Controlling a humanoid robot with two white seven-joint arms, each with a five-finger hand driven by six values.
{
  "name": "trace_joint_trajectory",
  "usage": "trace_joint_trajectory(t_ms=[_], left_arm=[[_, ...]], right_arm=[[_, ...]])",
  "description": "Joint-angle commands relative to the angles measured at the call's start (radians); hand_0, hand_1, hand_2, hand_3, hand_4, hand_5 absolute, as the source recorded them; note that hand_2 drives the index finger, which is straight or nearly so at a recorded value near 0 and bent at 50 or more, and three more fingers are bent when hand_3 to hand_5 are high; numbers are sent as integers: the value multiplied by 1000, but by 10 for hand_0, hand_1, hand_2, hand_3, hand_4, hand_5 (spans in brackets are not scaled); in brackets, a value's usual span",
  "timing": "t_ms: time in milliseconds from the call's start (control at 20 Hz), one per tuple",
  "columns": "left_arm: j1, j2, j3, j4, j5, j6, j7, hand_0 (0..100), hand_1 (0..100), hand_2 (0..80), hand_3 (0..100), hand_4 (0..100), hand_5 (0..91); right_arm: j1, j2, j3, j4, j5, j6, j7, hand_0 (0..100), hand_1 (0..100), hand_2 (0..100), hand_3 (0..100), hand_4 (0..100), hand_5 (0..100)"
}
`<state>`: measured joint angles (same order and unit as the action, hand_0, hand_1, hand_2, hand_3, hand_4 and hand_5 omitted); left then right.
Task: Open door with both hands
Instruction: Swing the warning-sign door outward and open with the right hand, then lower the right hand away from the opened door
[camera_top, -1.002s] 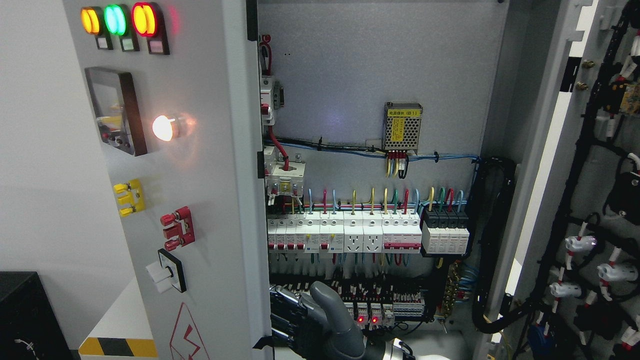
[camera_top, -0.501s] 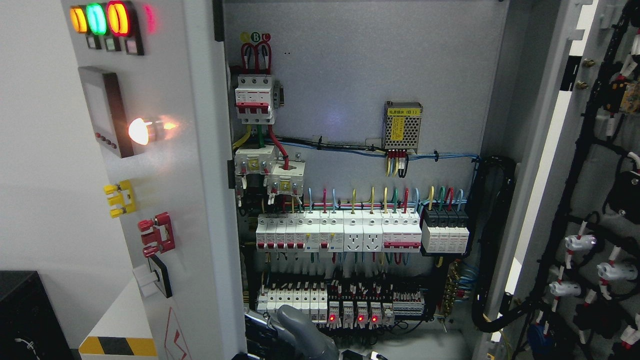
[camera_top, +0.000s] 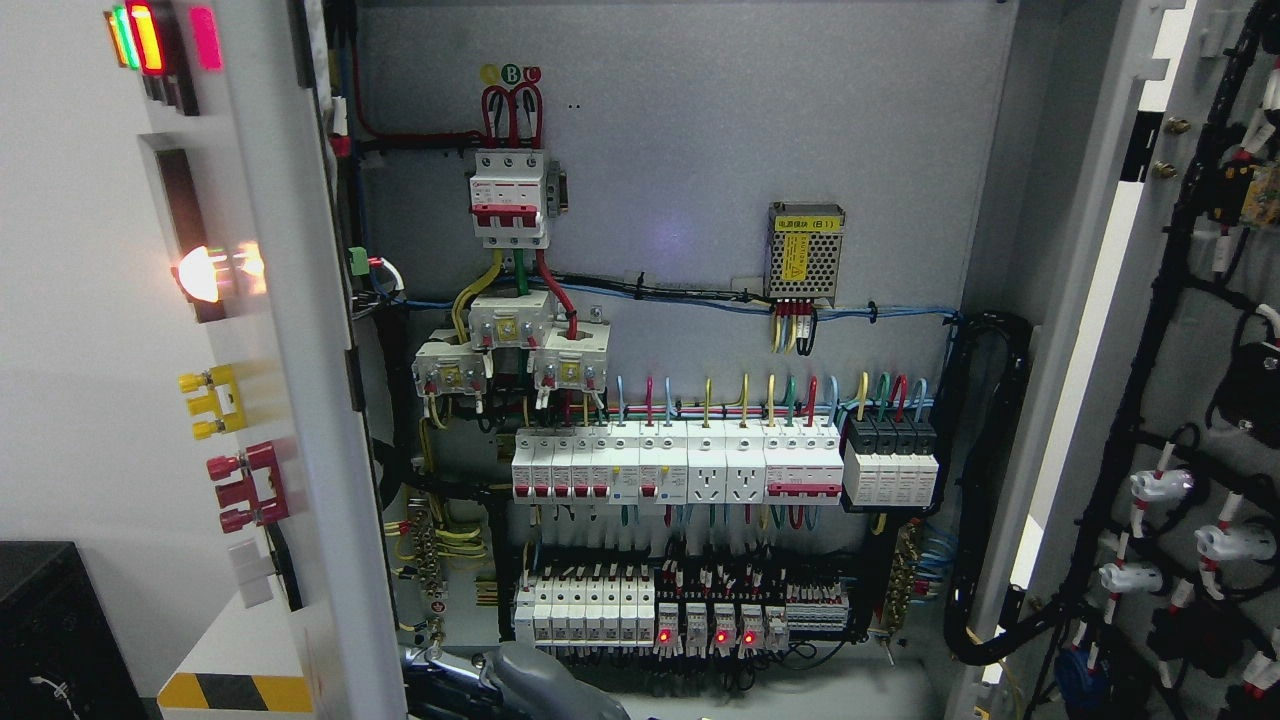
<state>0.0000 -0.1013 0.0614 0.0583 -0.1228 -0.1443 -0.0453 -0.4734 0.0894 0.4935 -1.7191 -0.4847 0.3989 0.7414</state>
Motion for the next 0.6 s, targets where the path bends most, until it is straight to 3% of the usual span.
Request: trace_joint_trajectory(t_ms=[0,250,551], left_arm=[[11,0,0,0,0,0,-5,0,0,0,0,0,0],[11,0,0,0,-1,0,-5,0,0,0,0,0,0],[11,0,0,0,0,0,-5,0,0,0,0,0,0]], right_arm=[[-10,23,97,46,5,-2,0,0,0,0,0,0,0],[-25,23,166,50,6,3,-2,0,0,0,0,0,0],[-96,46,169,101,6,3,-2,0,0,0,0,0,0]])
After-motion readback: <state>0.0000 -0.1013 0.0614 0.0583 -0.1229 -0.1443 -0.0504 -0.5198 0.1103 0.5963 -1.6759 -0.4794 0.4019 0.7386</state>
